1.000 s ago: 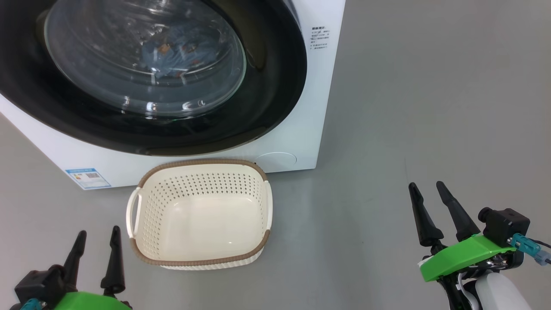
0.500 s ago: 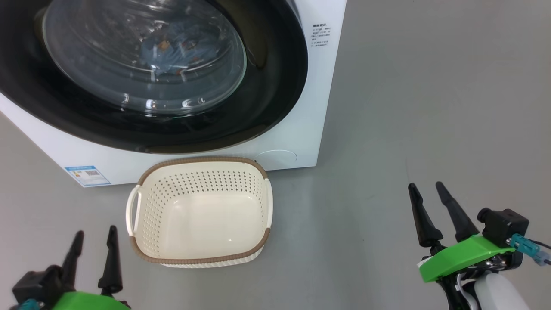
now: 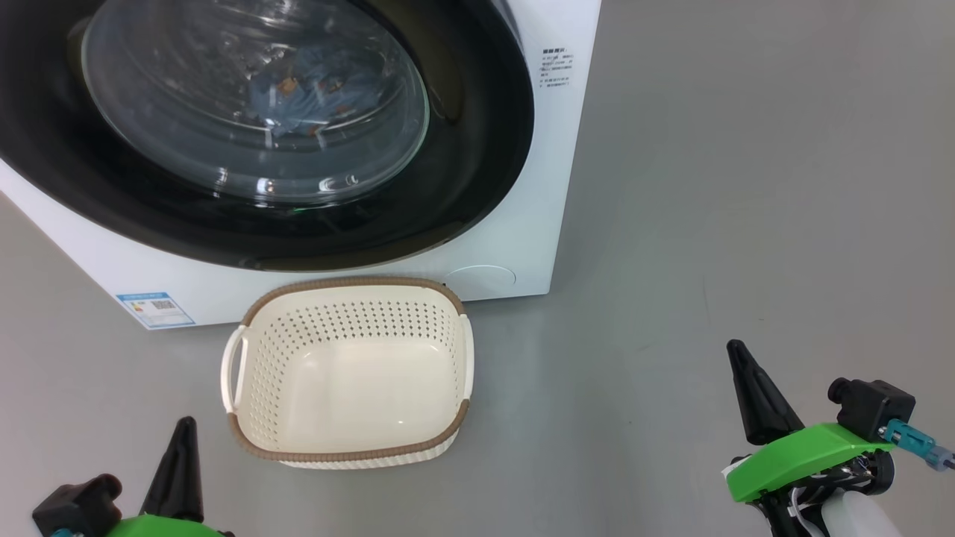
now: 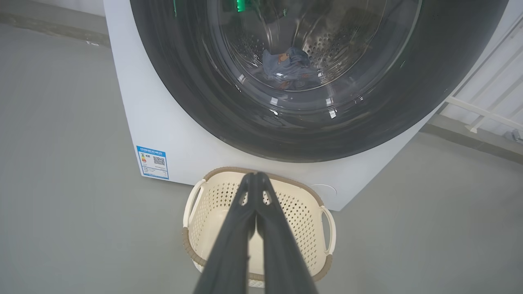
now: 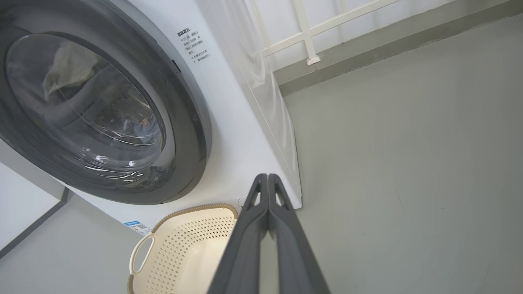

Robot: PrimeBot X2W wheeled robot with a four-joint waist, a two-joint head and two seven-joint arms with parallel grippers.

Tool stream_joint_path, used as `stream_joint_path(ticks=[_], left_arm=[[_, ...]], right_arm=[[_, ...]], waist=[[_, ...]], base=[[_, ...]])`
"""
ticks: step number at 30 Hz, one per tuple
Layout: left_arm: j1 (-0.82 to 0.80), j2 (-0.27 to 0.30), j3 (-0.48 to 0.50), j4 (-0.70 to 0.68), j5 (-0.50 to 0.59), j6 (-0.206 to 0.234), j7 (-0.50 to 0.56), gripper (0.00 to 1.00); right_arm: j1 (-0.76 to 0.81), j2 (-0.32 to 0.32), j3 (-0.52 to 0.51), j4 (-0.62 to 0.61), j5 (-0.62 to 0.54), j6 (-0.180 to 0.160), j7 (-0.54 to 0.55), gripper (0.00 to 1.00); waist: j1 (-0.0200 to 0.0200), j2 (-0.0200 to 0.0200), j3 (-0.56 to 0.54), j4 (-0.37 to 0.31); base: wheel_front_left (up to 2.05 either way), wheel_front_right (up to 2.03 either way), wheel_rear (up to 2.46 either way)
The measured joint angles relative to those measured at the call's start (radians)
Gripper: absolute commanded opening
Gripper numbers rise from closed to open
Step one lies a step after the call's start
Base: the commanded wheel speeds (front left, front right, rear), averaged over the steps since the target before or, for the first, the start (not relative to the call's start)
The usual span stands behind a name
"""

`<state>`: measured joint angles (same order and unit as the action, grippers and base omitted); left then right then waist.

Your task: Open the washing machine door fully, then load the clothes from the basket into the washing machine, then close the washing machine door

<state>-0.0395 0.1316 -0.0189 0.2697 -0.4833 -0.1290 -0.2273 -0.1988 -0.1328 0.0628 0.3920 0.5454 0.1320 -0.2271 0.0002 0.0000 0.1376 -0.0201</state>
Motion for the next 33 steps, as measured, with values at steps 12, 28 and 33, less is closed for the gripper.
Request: stream_joint_path(ticks=[12,28,33], left_arm=[[0.000,-0.007,0.006,0.001,-0.121,0.000,0.035,0.00],[-0.001,-0.018,0.016,0.001,-0.281,0.000,0.079,0.00],[-0.001,-0.021,0.020,0.001,-0.326,0.000,0.093,0.00]], right_arm=[[0.002,0.005,-0.015,-0.011,0.110,0.000,0.033,0.00],[0.019,0.014,-0.042,-0.027,0.261,0.000,0.077,0.00],[0.022,0.016,-0.048,-0.032,0.306,0.000,0.092,0.00]], waist=[[0.0000,0.0000,-0.014,0.002],[0.0000,0.0000,-0.032,0.005],[-0.0001,0.0000,-0.038,0.006]], base=[[0.00,0.00,0.00],[0.00,0.00,0.00],[0.00,0.00,0.00]])
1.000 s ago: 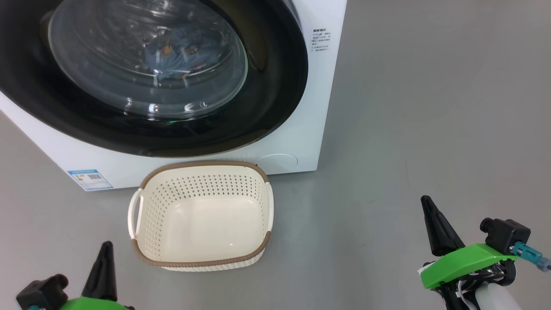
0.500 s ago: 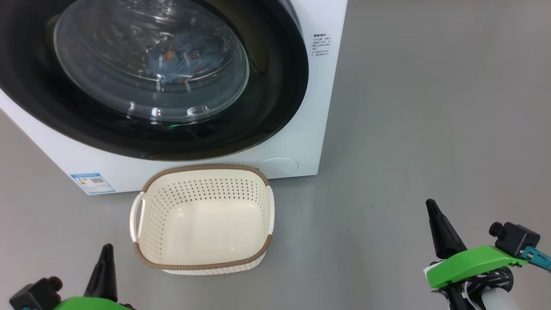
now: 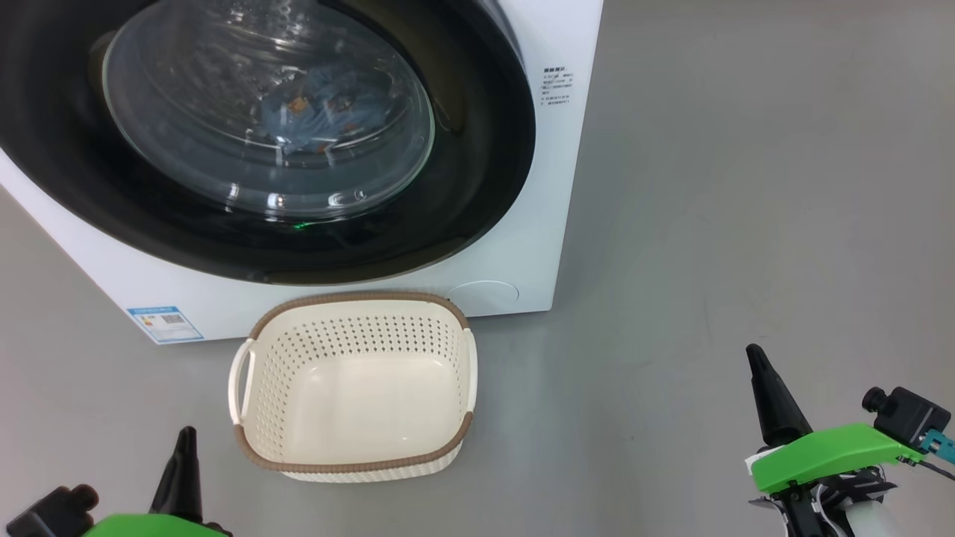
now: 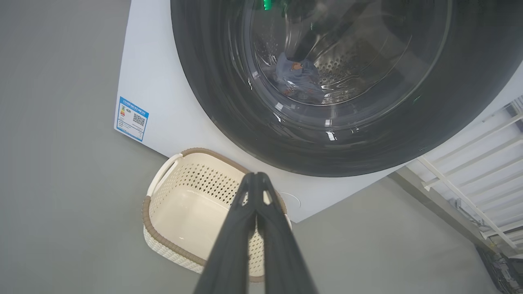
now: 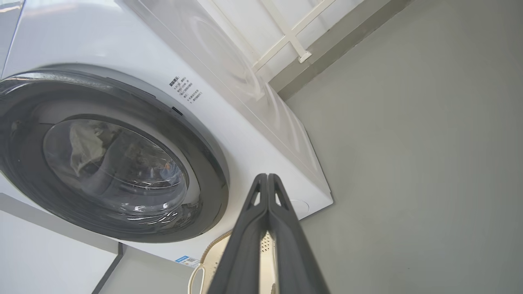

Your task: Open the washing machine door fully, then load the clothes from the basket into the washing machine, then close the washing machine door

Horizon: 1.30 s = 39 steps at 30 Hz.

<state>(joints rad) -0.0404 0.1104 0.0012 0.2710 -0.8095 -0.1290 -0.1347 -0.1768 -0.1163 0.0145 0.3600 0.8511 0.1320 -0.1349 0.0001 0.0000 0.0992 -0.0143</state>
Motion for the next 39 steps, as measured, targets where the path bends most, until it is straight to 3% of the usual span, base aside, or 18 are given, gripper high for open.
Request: stream_joint_path(ticks=[39], left_arm=[[-0.005,-0.030,0.030,0.000,-0.381,0.000,0.110,0.00]], right_arm=[[0.035,0.029,-0.065,-0.041,0.357,0.000,0.109,0.00]], waist=[[0.0000,0.0000,-0.046,0.007]], base=[[0.00,0.00,0.00]])
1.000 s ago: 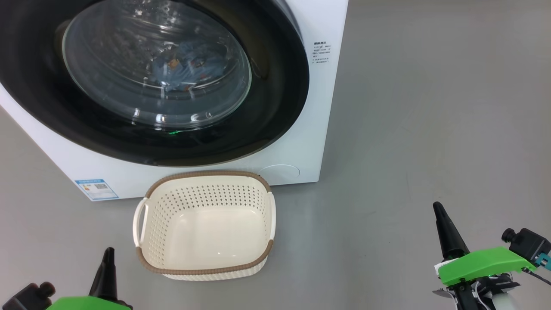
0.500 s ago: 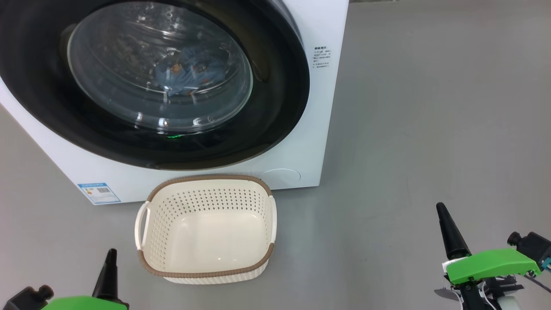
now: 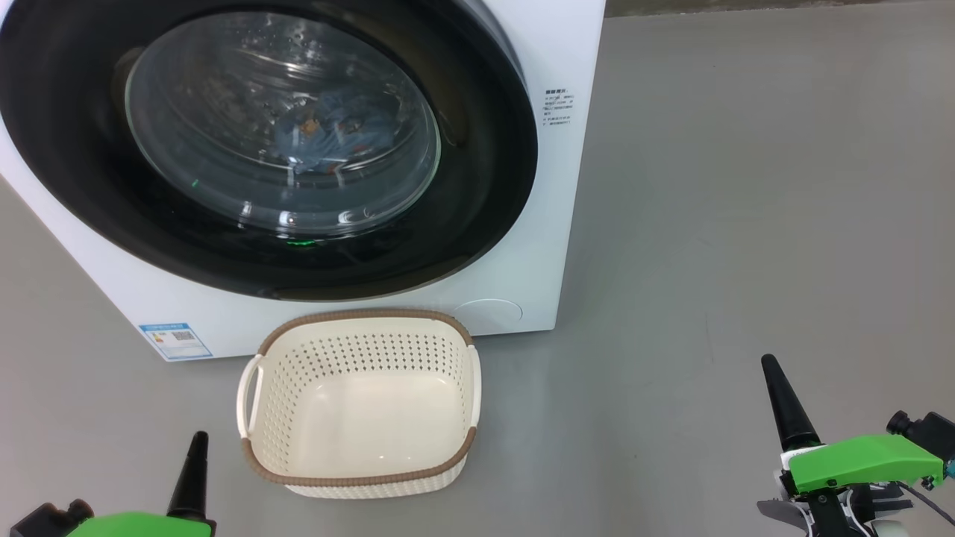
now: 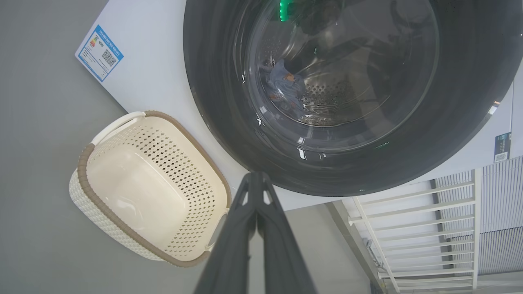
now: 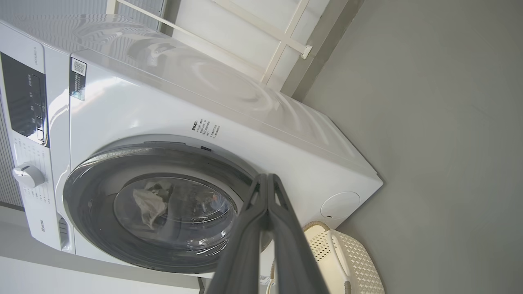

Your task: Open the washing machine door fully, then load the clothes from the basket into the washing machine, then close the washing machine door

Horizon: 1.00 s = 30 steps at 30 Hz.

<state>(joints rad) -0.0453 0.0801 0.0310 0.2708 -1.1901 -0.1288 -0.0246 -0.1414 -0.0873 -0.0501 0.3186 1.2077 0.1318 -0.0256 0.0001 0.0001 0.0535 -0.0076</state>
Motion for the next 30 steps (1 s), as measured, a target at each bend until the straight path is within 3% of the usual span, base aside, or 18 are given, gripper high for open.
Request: stream_joint_path(ticks=[30], left_arm=[[-0.015,-0.026,0.025,-0.001,-0.288,0.000,0.087,0.00]], right_arm=[[0.024,0.023,-0.055,-0.029,0.271,-0.003,0.089,0.00]], waist=[[-0.0001,0.0000,-0.035,0.005]], base=[[0.00,0.00,0.00]])
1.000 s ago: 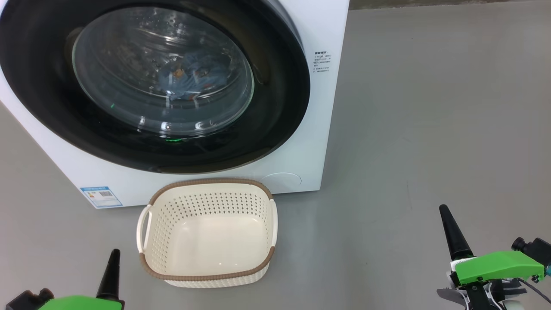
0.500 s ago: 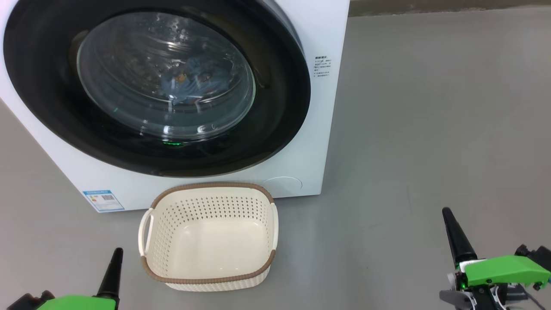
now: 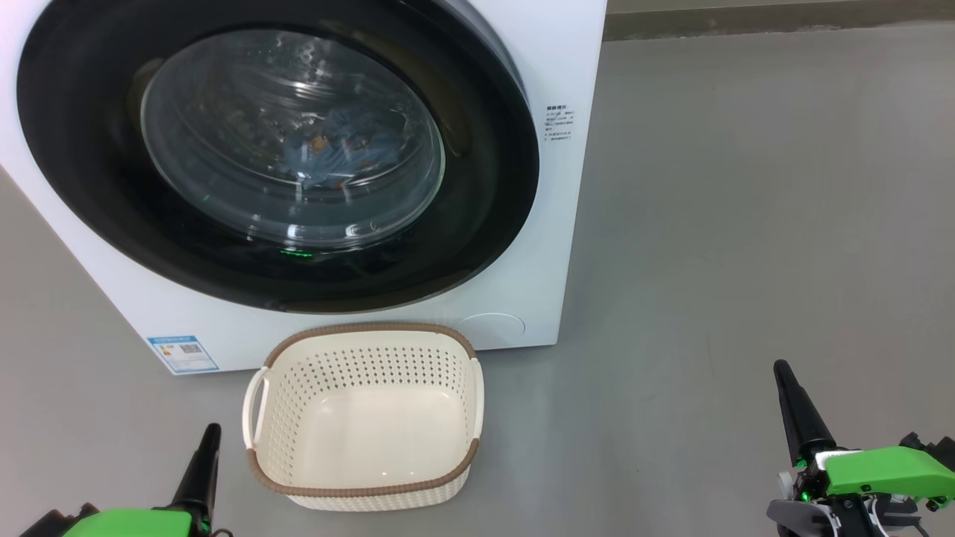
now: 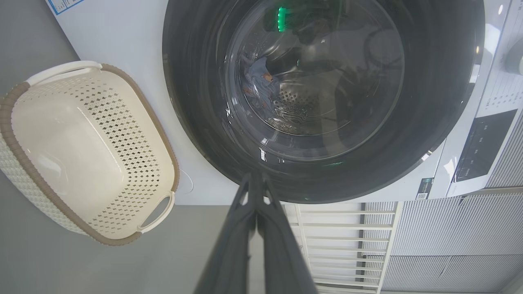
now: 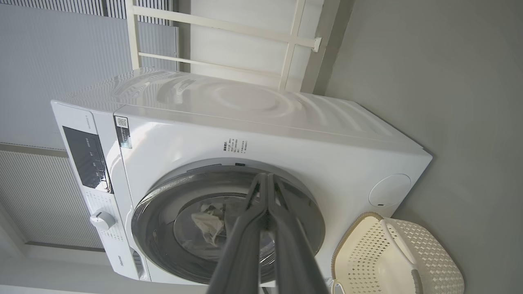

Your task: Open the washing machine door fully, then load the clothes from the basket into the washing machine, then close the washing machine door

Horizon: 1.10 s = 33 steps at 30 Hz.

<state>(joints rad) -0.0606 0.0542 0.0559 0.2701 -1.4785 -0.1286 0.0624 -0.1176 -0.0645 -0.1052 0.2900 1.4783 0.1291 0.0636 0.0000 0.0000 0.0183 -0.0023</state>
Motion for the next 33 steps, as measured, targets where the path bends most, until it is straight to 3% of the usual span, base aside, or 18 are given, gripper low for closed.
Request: stream_joint_path(ticks=[13,33], left_arm=[[-0.004,-0.007,0.013,0.000,-0.125,0.001,0.036,0.00],[-0.004,-0.010,0.015,0.000,-0.129,0.001,0.043,0.00]], right_arm=[[0.020,0.010,-0.019,-0.013,0.116,0.000,0.035,0.00],[0.020,0.013,-0.026,-0.015,0.134,0.000,0.041,0.00]], waist=[[0.0000,0.0000,-0.015,0.002],[0.0000,0.0000,-0.015,0.002]], base=[[0.00,0.00,0.00],[0.00,0.00,0.00]])
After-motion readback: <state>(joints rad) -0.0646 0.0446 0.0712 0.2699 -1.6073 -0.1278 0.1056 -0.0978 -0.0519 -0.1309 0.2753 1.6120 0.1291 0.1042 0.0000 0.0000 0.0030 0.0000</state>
